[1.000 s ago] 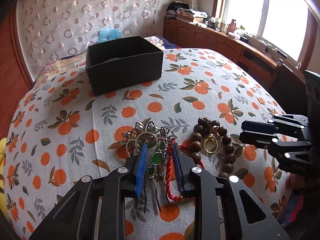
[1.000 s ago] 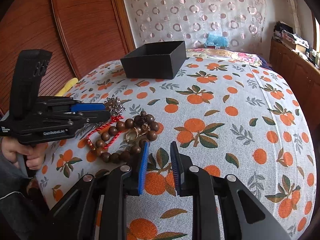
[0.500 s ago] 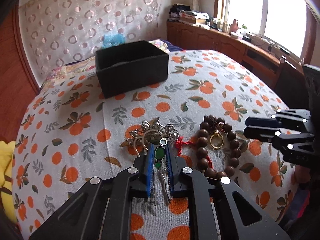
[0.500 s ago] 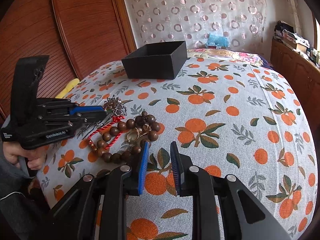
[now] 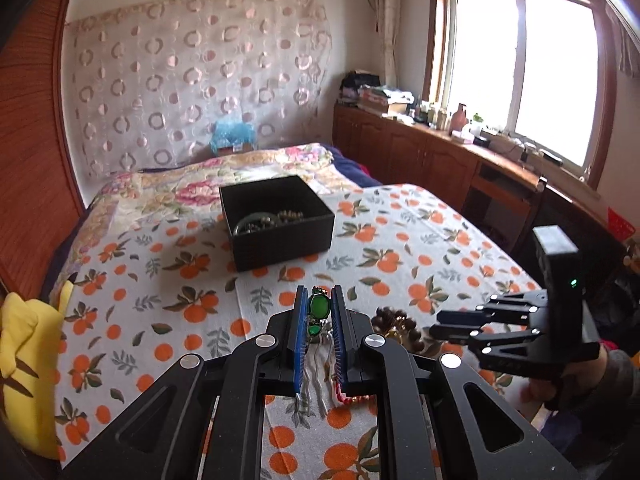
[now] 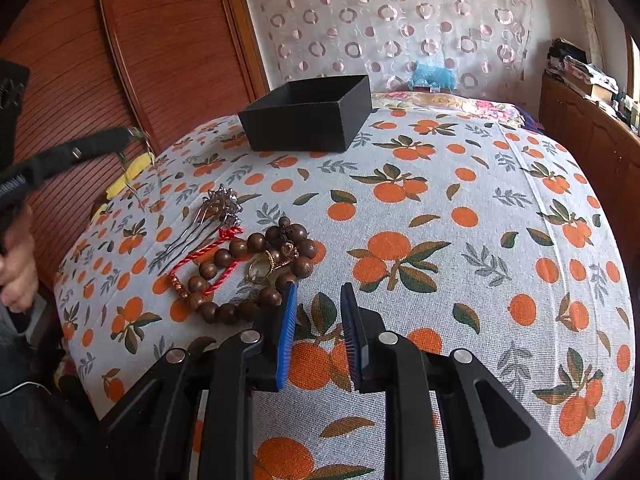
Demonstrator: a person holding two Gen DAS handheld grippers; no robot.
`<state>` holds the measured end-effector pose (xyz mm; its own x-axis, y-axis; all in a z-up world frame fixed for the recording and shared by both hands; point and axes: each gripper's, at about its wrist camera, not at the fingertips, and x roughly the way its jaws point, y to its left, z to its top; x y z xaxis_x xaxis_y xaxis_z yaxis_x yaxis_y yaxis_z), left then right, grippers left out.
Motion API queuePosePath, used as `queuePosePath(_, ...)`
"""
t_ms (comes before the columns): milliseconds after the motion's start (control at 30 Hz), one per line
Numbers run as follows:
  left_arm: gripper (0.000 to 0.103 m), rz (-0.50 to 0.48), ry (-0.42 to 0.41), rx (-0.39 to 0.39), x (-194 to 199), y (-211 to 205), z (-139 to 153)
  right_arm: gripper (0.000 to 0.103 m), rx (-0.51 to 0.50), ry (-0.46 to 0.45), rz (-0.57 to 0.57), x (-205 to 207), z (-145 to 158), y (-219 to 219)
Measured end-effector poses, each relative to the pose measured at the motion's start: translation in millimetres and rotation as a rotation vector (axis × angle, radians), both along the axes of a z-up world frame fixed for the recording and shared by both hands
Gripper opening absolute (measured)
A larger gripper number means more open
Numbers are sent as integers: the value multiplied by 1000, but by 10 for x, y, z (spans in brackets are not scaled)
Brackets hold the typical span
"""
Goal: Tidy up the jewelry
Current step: 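Grasp the silver hairpins with the left gripper while the right gripper grasps the wooden bead bracelet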
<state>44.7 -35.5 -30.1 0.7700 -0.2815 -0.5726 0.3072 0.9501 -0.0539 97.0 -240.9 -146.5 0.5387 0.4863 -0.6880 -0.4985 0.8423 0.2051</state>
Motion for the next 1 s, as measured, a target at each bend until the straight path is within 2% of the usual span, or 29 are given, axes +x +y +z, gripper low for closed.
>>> queuePosePath(200, 11, 19, -38, -14, -64, 103, 124, 24, -11, -8, -4, -21, 8, 10)
queuePosePath(667, 11, 56, -29, -40, -107, 306, 1, 24, -90, -60, 59, 131, 173, 382)
queuePosePath(1000, 11, 66, -17, -49, -116, 373, -82, 25, -150, -5, 126, 139, 65, 574)
